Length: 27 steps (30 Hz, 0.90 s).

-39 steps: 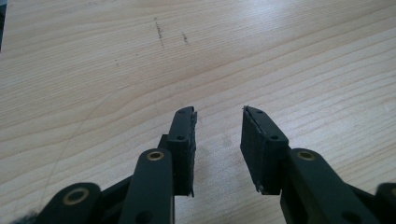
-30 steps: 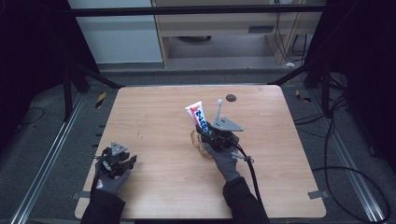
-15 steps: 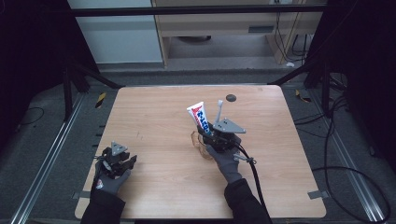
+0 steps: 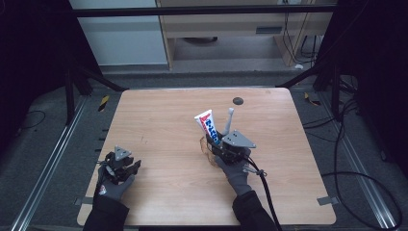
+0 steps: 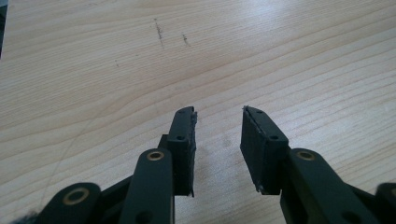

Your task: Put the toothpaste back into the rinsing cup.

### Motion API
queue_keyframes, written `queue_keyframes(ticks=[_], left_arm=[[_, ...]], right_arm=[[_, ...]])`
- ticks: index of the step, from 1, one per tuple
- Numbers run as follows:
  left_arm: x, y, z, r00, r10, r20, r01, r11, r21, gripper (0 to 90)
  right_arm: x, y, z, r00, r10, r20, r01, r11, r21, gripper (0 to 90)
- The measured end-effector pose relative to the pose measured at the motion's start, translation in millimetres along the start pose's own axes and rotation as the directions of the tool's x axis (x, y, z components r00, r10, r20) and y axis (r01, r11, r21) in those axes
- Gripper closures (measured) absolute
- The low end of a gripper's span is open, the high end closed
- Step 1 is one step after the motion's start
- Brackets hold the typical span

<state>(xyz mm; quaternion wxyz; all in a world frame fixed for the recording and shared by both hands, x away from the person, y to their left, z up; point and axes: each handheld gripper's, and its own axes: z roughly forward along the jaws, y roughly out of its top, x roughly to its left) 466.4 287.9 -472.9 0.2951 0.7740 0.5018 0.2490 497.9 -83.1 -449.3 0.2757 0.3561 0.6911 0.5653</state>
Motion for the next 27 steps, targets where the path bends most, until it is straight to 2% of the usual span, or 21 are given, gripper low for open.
queue_keyframes(ticks=[7,10,15,27], left_arm=[[0.1,-0.1,0.2,1.0000,0.000,0.000,0.000,1.0000,0.001,64.9],[0.2,-0.1,0.1,1.0000,-0.001,0.000,0.001,1.0000,0.001,64.9],[0.0,0.0,0.1,1.0000,0.000,0.000,0.000,1.0000,0.001,64.9],[0.3,0.0,-0.1,1.0000,-0.001,0.001,0.001,1.0000,0.000,64.9]], right_arm=[[-1.5,2.9,0.7,0.9998,0.012,-0.014,-0.012,1.000,0.022,61.7],[-2.4,4.9,0.6,0.9992,0.032,-0.022,-0.032,0.999,0.026,58.1],[-0.9,8.7,3.1,0.9996,0.020,-0.019,-0.020,0.999,0.041,53.1],[1.7,13.9,-0.8,0.9999,0.010,-0.007,-0.010,0.998,0.067,61.9]])
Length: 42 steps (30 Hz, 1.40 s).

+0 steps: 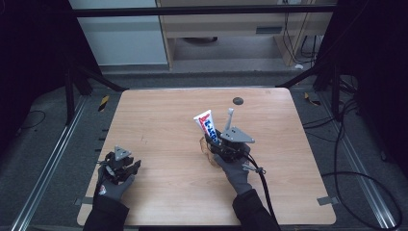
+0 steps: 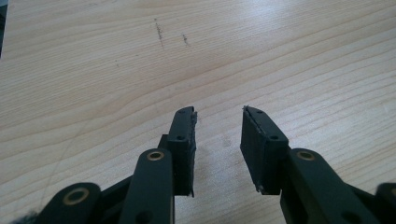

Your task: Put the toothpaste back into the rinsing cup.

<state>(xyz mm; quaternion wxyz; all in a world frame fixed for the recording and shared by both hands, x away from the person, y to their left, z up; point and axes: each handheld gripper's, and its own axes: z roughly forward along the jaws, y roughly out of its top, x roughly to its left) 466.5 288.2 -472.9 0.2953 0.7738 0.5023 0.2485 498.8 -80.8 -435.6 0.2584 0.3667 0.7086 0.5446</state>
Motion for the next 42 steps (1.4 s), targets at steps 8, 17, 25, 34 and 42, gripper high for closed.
queue_keyframes(ticks=[8,17,25,34,42], left_arm=[[-0.3,0.0,0.2,1.0000,0.001,-0.001,-0.001,1.0000,0.001,64.9],[-0.5,-0.1,-0.2,1.0000,0.001,-0.002,-0.001,1.0000,0.000,65.0],[-0.9,-0.1,0.4,1.0000,0.004,-0.004,-0.004,1.0000,0.002,65.0],[-1.0,-0.2,0.1,1.0000,0.004,-0.003,-0.004,1.0000,0.002,65.0],[-1.1,-0.4,-0.1,1.0000,0.003,-0.004,-0.003,1.0000,0.002,64.9]], right_arm=[[-1.1,-2.8,-6.5,0.9996,0.022,-0.015,-0.022,1.000,-0.001,59.1],[2.6,-8.0,-14.0,1.0000,0.005,0.005,-0.005,1.000,-0.014,63.5],[2.2,-33.6,-23.9,0.9998,0.015,0.011,-0.014,0.998,-0.061,65.8],[3.1,-30.6,-28.1,0.9998,0.018,0.008,-0.018,1.000,0.016,59.2],[2.9,-27.6,-34.0,0.9999,0.007,0.014,-0.008,0.997,0.077,58.6]])
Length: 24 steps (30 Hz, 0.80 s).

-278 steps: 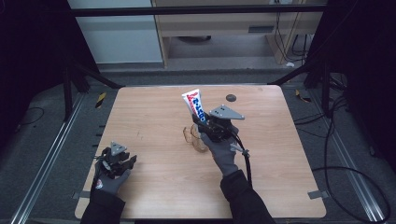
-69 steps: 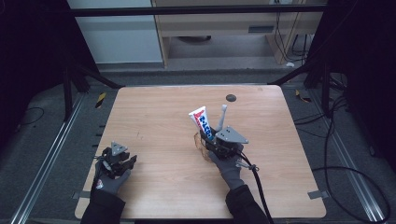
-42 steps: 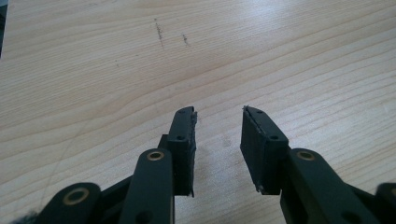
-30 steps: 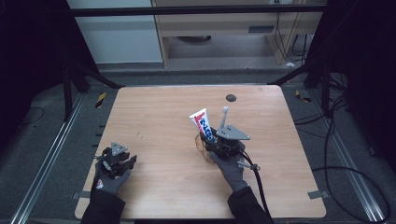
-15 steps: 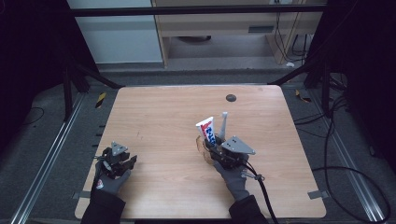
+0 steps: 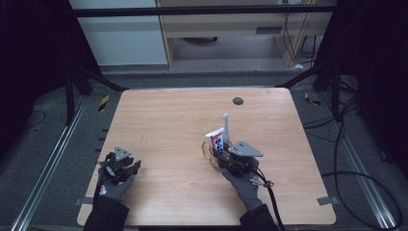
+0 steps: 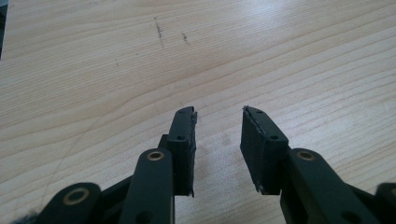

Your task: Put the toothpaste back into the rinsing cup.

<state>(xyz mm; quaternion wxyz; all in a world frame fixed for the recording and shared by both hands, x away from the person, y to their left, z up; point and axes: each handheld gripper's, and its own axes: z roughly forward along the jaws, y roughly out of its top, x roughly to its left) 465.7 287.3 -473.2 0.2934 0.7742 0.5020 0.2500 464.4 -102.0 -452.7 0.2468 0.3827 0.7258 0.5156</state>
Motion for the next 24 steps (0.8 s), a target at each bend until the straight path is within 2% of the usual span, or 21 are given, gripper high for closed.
queue_keyframes(ticks=[3,4,5,6,10,15,18,24], left_arm=[[0.2,0.0,-0.5,1.0000,-0.002,0.000,0.002,1.0000,-0.002,64.9],[0.2,0.0,-0.5,1.0000,-0.002,0.000,0.002,1.0000,-0.002,64.9],[0.3,-0.1,-0.6,1.0000,-0.002,0.000,0.002,1.0000,-0.002,64.9],[0.2,-0.1,-0.5,1.0000,-0.003,-0.001,0.003,1.0000,-0.001,64.9],[0.0,0.0,-0.6,1.0000,-0.002,-0.001,0.002,1.0000,-0.001,64.9],[1.0,-0.4,-1.0,1.0000,-0.008,0.000,0.008,1.0000,-0.002,64.9],[1.2,-0.5,-1.1,0.9999,-0.010,0.001,0.010,0.9999,-0.003,64.9],[1.2,-0.7,-1.3,0.9999,-0.012,0.002,0.012,0.9999,-0.003,64.8]], right_arm=[[3.4,2.4,-4.2,0.9998,-0.018,0.011,0.018,1.000,0.020,56.7],[4.2,3.0,-5.5,0.9996,-0.025,0.016,0.025,1.000,0.019,52.4],[4.9,4.1,-7.2,0.9997,-0.022,0.011,0.022,1.000,-0.007,38.9],[5.2,6.3,-9.1,0.9998,-0.019,0.005,0.019,0.999,-0.031,38.8],[7.4,14.8,-15.4,0.9998,-0.021,-0.001,0.021,0.999,-0.029,37.4],[7.3,17.9,-20.7,0.9998,0.009,-0.016,-0.010,0.999,-0.032,32.7],[7.8,22.4,-28.2,0.9999,0.000,-0.014,-0.001,0.999,-0.043,30.0],[0.3,26.4,-42.2,0.9998,0.020,-0.008,-0.020,0.998,-0.058,26.7]])
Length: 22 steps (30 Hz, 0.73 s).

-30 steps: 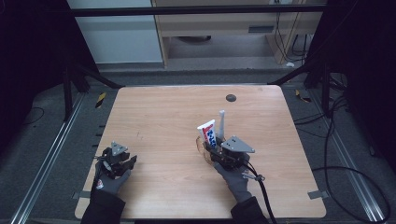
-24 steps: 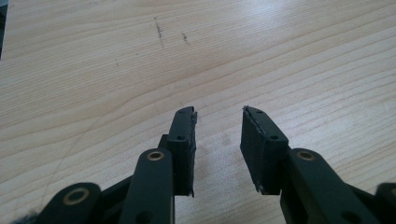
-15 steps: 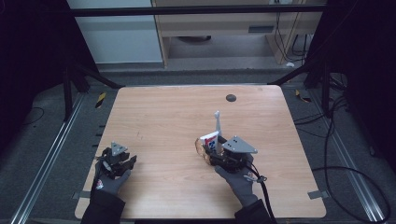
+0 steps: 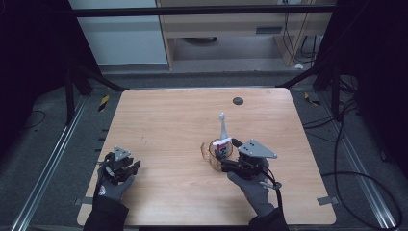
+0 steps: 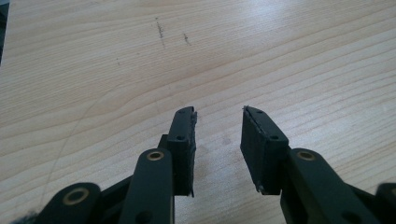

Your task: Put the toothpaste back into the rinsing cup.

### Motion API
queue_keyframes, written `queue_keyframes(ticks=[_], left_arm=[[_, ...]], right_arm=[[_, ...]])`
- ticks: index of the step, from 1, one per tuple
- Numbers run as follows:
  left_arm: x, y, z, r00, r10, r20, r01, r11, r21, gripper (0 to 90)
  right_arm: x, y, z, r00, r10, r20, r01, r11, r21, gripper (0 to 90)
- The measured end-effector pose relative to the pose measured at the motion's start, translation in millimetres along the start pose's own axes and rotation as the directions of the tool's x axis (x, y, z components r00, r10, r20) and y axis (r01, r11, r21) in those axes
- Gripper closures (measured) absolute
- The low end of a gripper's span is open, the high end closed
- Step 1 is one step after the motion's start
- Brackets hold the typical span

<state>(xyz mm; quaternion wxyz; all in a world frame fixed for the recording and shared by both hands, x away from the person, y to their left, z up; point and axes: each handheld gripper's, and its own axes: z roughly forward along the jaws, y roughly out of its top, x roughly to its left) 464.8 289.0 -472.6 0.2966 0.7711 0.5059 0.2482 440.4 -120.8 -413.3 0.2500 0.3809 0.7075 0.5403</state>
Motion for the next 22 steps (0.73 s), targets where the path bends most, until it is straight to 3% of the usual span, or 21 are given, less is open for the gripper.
queue_keyframes(ticks=[4,10,11,12,13,16,18,19,21,22], left_arm=[[1.1,-0.3,0.1,1.0000,-0.008,0.006,0.008,1.0000,-0.002,64.9],[1.9,-0.6,0.2,0.9999,-0.009,0.010,0.009,1.0000,-0.003,65.9],[2.2,-0.7,0.3,0.9999,-0.009,0.010,0.009,0.9999,-0.005,65.9],[2.2,-0.7,0.3,0.9999,-0.009,0.010,0.009,0.9999,-0.005,66.0],[2.6,-0.7,0.9,0.9999,-0.010,0.011,0.010,0.9999,-0.003,65.9],[3.1,-1.1,1.7,0.9998,-0.010,0.015,0.010,0.9999,-0.002,65.4],[3.2,-1.2,1.9,0.9998,-0.010,0.015,0.010,0.9999,-0.002,64.7],[3.7,-1.5,2.4,0.9998,-0.010,0.016,0.010,0.9999,0.000,64.1],[4.2,-2.0,2.9,0.9998,-0.011,0.015,0.011,0.9999,-0.001,62.9],[4.2,-2.0,2.9,0.9998,-0.011,0.015,0.011,0.9999,-0.001,62.5]], right_arm=[[-9.8,-5.9,-7.5,0.9999,0.010,0.001,-0.010,1.000,0.015,25.0],[-33.9,-22.5,-18.1,0.9981,0.039,0.048,-0.041,0.999,0.033,24.1],[-44.5,-29.2,-22.1,0.9963,0.038,0.077,-0.042,0.998,0.045,23.3],[-44.5,-29.2,-22.1,0.9963,0.038,0.077,-0.042,0.998,0.045,23.3],[-56.6,-35.1,-26.0,0.9931,0.038,0.111,-0.045,0.997,0.055,22.8],[-75.6,-41.8,-32.8,0.9829,0.062,0.173,-0.073,0.995,0.061,22.2],[-81.6,-43.6,-35.3,0.9787,0.070,0.193,-0.084,0.995,0.061,21.7],[-93.8,-47.4,-41.0,0.9672,0.091,0.237,-0.107,0.993,0.057,21.1],[-102.1,-50.2,-44.5,0.9579,0.100,0.269,-0.121,0.991,0.061,20.5],[-102.1,-50.2,-44.5,0.9579,0.100,0.269,-0.121,0.991,0.061,20.5]])
